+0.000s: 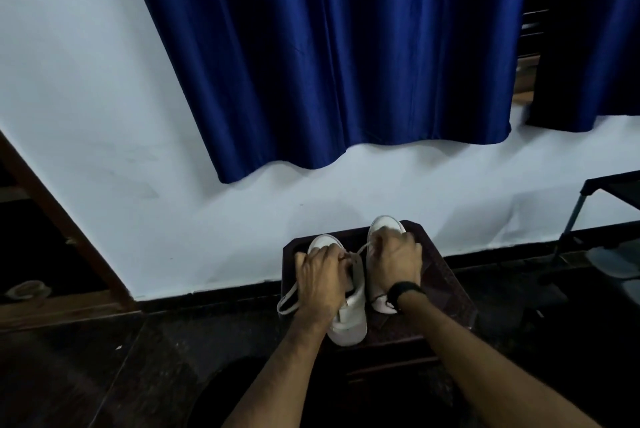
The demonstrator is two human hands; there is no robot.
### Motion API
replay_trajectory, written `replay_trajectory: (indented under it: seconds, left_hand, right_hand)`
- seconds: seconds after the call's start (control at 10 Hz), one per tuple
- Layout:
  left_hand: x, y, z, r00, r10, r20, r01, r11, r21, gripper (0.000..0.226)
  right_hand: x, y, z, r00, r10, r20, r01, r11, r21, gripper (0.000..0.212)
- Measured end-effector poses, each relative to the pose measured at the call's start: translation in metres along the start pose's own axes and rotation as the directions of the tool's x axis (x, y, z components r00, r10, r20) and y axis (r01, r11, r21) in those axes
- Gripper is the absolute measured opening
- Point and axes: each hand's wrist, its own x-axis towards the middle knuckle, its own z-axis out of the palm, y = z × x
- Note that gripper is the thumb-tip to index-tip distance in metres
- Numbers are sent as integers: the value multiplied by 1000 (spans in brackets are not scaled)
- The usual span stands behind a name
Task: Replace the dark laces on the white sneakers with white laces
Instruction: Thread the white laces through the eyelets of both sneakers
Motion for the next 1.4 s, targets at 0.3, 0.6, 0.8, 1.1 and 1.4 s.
replay_trajectory:
  seconds: [0.3, 0.6, 0.8, 1.1, 1.4]
  left_hand:
    - [-5, 3, -2, 992, -53, -117, 59, 997, 49, 26]
    - [-7, 8, -6, 971, -227, -71, 233, 969, 89, 50]
    - [-9, 13, -7, 927, -359, -113, 364, 931, 25, 57]
    - [-13, 17, -11, 928, -295, -226, 278, 955, -102, 45]
    - [2, 48, -86, 794, -122, 596, 606, 78, -791, 43]
  right_hand:
    - [39, 12, -64, 893, 65, 444, -432, 393, 811, 20]
    - [41, 10, -116, 799, -329, 503, 564, 700, -438, 30]
    - [72, 22, -159, 999, 33, -37, 3, 706, 708, 21]
    - [40, -6, -134, 856, -196, 478, -281, 600, 749, 22]
    - [13, -34, -77, 833, -107, 543, -504, 258, 824, 22]
